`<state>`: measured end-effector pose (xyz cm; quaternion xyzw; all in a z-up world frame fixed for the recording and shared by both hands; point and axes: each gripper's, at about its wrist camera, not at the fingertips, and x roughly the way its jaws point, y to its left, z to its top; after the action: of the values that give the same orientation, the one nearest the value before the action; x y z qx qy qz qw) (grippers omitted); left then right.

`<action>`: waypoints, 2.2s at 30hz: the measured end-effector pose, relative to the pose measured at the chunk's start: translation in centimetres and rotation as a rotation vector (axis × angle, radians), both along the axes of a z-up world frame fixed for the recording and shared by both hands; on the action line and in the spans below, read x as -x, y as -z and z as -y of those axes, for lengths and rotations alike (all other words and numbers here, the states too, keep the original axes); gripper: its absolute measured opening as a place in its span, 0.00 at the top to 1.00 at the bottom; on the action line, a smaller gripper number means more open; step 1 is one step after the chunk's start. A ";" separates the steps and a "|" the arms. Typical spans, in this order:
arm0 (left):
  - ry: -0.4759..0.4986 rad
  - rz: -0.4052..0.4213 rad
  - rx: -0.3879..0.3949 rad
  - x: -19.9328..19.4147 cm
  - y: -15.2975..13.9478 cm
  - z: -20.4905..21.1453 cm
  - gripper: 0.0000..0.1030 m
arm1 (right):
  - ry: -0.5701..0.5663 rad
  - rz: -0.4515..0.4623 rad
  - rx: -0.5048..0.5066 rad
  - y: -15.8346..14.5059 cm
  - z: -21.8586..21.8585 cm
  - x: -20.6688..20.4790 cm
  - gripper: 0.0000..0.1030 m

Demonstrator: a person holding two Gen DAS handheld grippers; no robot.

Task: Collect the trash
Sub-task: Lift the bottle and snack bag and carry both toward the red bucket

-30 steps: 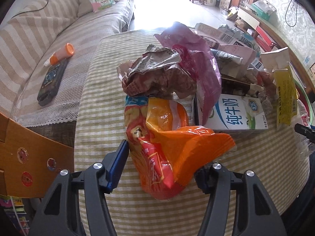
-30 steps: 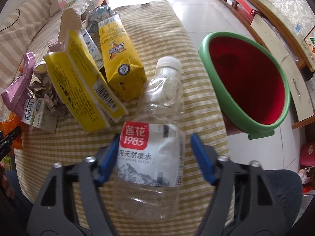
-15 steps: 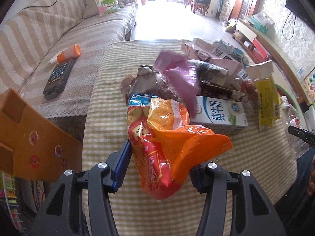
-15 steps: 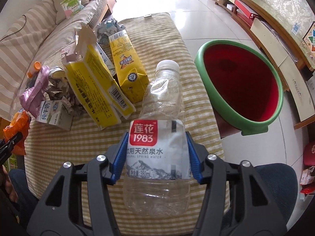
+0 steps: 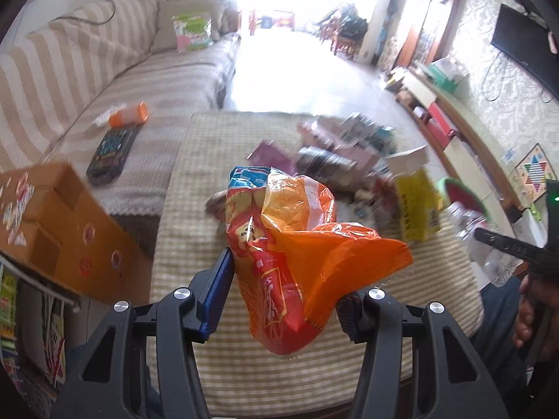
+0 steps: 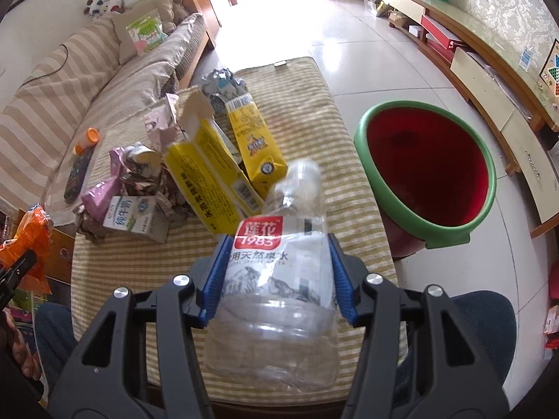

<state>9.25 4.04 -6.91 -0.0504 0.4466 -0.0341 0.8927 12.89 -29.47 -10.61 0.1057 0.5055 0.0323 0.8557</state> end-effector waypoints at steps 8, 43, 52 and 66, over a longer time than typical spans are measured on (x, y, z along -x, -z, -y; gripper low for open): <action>0.090 0.062 0.006 -2.4 -2.8 3.9 0.51 | -0.006 -0.004 -0.046 0.0 0.4 -1.0 0.89; -0.008 0.060 0.080 2.2 -1.1 -1.4 0.51 | -0.323 -0.334 -0.020 8.9 -14.5 6.4 0.40; 0.022 0.075 0.077 2.4 -1.7 -0.3 0.51 | -0.332 -0.248 -0.017 6.3 -13.8 6.0 0.47; 0.132 0.115 0.031 -0.1 -4.6 4.3 0.51 | -0.196 0.017 -0.043 -2.7 -7.9 2.8 0.47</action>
<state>9.31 -0.23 -2.27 -0.0323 0.3962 -0.1028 0.9118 10.12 -21.62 -7.90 0.0738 0.5054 0.1277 0.8502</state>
